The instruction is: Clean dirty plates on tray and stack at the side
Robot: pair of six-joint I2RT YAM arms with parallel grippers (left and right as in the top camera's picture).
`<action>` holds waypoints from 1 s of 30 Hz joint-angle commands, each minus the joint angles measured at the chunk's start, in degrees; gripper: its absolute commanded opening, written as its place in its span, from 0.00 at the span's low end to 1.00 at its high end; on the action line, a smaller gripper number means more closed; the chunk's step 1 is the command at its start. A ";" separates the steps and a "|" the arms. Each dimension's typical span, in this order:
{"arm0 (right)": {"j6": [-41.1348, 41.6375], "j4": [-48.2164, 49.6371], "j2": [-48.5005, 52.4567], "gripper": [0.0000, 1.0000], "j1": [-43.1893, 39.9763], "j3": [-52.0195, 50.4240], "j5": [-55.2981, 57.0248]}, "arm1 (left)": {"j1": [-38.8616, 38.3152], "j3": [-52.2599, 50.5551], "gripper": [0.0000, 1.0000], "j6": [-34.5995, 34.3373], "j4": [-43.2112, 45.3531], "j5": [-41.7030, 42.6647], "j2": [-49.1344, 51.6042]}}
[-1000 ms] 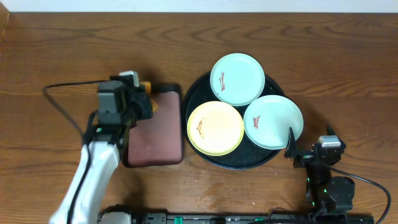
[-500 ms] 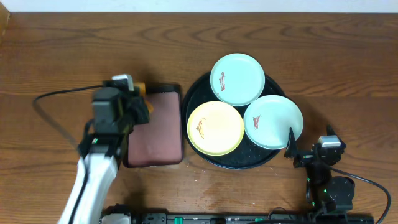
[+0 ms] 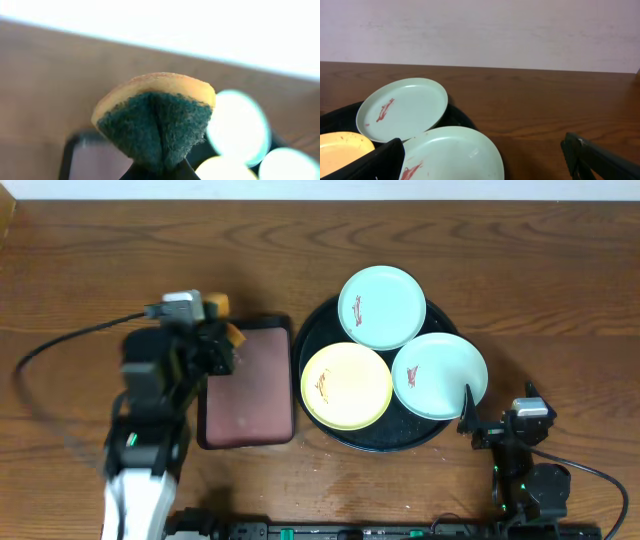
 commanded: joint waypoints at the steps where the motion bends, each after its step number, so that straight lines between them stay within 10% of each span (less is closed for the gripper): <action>1: -0.31 -0.37 -0.26 0.99 0.31 0.00 0.00 | -0.15 -2.27 0.07 -0.35 -0.50 -3.91 -1.62; 9: -0.31 -0.37 -0.26 0.99 0.31 0.00 -0.02 | -0.09 -8.17 0.07 0.09 5.31 -3.39 16.57; 21: -0.31 -0.37 -0.26 0.99 0.31 0.00 0.00 | -0.15 -2.60 0.07 0.76 5.07 -1.40 0.76; 30: -0.31 -0.37 -0.26 0.99 0.31 0.00 0.00 | -0.09 -6.73 0.07 0.76 3.78 -2.73 20.41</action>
